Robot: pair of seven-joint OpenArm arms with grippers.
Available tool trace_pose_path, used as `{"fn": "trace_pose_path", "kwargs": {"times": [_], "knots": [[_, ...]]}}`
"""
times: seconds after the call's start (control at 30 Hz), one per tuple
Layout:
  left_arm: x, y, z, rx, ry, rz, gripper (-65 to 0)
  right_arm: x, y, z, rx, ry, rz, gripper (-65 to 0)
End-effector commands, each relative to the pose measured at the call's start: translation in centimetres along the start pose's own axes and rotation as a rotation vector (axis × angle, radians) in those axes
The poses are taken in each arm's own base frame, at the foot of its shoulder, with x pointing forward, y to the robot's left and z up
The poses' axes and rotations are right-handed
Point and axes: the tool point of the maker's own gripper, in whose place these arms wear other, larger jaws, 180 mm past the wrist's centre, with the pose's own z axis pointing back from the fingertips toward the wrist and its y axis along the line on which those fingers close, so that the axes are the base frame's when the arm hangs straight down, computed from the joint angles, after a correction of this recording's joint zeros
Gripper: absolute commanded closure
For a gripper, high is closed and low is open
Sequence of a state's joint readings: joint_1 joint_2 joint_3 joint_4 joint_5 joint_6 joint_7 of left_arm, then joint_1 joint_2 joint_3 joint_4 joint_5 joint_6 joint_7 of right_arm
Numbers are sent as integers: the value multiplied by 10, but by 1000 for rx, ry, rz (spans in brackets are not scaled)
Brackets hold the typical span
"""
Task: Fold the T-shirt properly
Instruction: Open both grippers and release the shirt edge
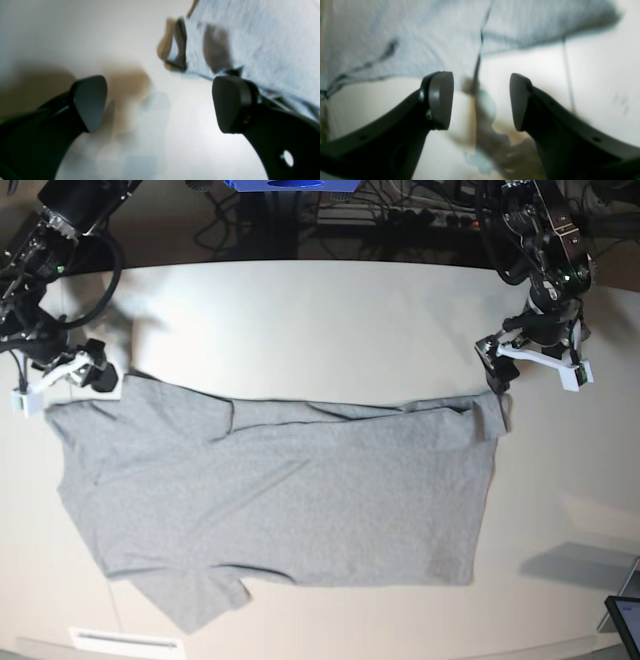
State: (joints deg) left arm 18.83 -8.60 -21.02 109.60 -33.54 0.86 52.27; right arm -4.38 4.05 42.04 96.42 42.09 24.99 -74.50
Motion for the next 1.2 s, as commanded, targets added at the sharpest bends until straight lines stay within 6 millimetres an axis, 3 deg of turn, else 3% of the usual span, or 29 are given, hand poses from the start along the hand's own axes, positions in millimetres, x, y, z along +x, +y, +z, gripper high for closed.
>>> {"fn": "trace_pose_path", "kwargs": {"times": [0.0, 0.17, 0.47, 0.7, 1.17], "knots": [[12, -3, 3, -5, -44, -28, -650, 21, 6, 5, 21, -67, 22, -345], [8, -4, 3, -2, -35, -43, -650, 3, 10, 0, 34, -40, -9, -345], [9, -5, 3, -3, -38, -44, -650, -4, 15, -4, 48, -31, -26, -345], [11, -1, 4, 6, -43, -41, -650, -19, 9, -19, 69, 18, -92, -345], [12, 0, 4, 10, -44, -44, -650, -2, 16, -22, 90, -11, -80, -334]]}}
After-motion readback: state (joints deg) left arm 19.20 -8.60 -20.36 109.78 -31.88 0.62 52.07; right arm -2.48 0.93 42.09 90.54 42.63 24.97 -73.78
